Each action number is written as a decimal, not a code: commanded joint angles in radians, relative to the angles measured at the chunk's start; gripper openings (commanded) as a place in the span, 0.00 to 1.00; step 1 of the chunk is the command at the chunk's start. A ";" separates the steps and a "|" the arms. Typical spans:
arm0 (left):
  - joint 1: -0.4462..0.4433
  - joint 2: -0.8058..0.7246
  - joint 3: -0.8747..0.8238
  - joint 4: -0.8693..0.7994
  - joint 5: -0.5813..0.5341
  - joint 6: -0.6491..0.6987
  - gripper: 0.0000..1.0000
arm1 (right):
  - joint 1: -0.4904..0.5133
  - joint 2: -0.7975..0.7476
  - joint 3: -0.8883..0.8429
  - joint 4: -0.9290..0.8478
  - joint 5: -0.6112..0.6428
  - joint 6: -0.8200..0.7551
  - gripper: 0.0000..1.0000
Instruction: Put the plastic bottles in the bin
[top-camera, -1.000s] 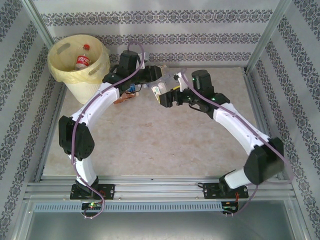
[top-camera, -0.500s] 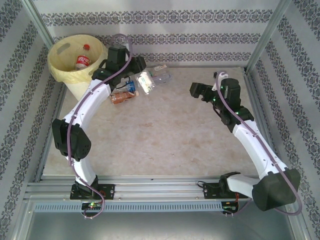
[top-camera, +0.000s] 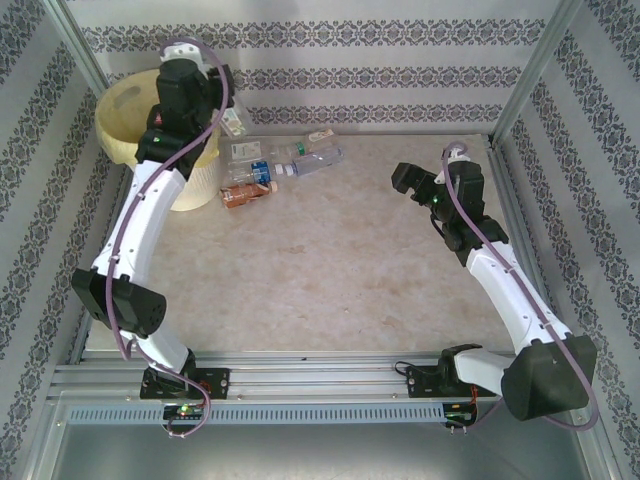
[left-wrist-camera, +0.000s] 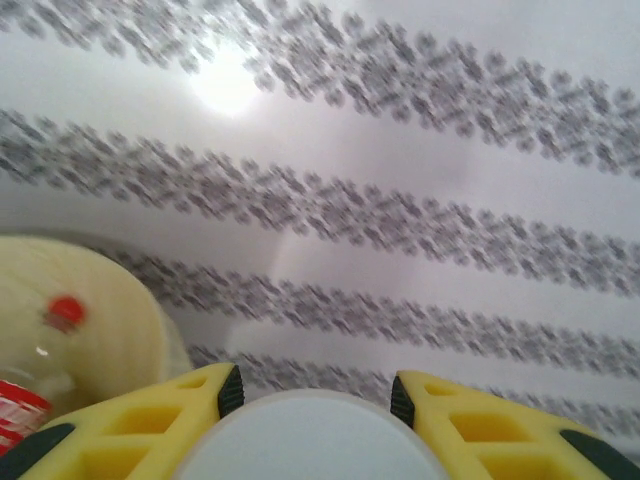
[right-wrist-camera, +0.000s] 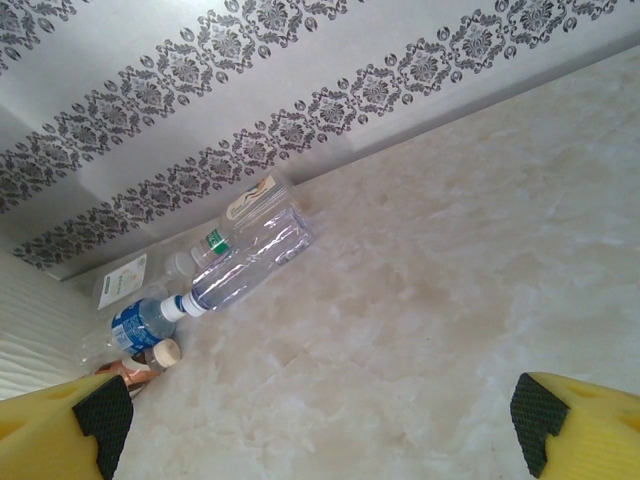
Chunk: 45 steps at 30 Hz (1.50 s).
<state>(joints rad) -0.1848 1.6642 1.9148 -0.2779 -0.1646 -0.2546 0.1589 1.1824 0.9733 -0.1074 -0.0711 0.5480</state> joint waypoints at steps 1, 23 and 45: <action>0.056 -0.009 0.018 0.107 -0.089 0.078 0.37 | -0.007 0.015 0.001 0.029 -0.004 0.019 0.98; 0.409 0.286 0.283 -0.284 0.287 -0.405 0.64 | -0.009 0.068 0.043 0.026 -0.076 0.073 0.98; 0.193 0.085 0.127 -0.289 0.095 -0.168 1.00 | -0.009 0.063 0.040 0.014 -0.075 0.080 0.98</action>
<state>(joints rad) 0.0669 1.7874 2.0716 -0.5911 0.0021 -0.5217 0.1589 1.2530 0.9863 -0.0998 -0.1398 0.6151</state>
